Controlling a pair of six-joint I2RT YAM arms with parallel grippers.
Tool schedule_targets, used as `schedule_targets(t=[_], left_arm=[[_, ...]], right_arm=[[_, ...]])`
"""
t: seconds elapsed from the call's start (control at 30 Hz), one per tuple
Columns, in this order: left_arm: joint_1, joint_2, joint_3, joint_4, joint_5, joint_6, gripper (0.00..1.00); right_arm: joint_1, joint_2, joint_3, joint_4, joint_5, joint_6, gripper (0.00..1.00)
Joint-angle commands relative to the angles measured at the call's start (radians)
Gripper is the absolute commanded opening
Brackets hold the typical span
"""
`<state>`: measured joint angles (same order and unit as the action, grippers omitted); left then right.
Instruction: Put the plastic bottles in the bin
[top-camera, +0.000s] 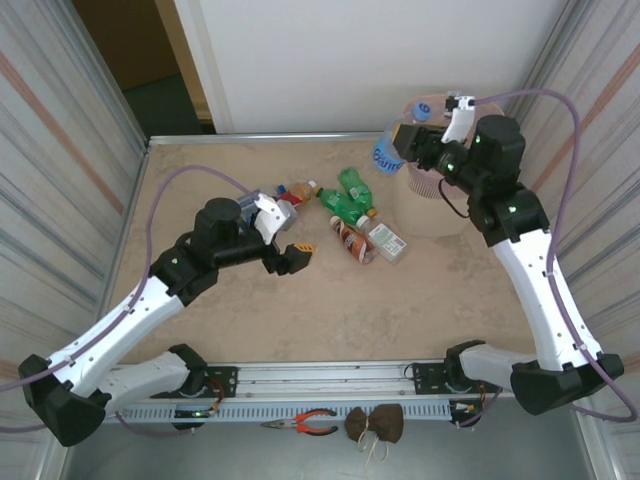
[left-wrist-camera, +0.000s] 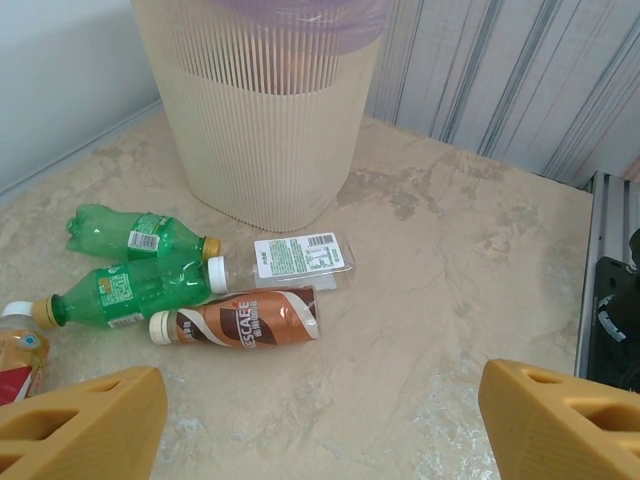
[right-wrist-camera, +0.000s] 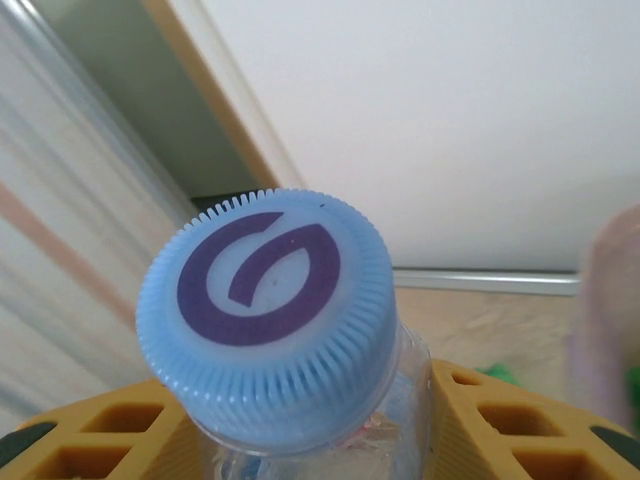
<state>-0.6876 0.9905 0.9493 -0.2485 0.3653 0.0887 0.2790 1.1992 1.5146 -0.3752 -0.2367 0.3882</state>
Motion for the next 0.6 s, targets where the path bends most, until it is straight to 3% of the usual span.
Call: schedule_targets(t=[0.0,0.33,0.57], left_arm=[[-0.004,-0.041,-0.02,0.05,0.014,-0.035,0.82],[-0.005,-0.064,-0.038,0.044,0.007,-0.037,0.81],[-0.005,-0.071,-0.061,0.062,0.0,-0.039,0.82]], right_arm=[[-0.056,0.045,0.081,-0.12,0.05,-0.123,0.5],[-0.237,0.244,0.344,-0.298,0.157,-0.246,0.49],[-0.296,0.398,0.518,-0.456,0.259,-0.301,0.49]])
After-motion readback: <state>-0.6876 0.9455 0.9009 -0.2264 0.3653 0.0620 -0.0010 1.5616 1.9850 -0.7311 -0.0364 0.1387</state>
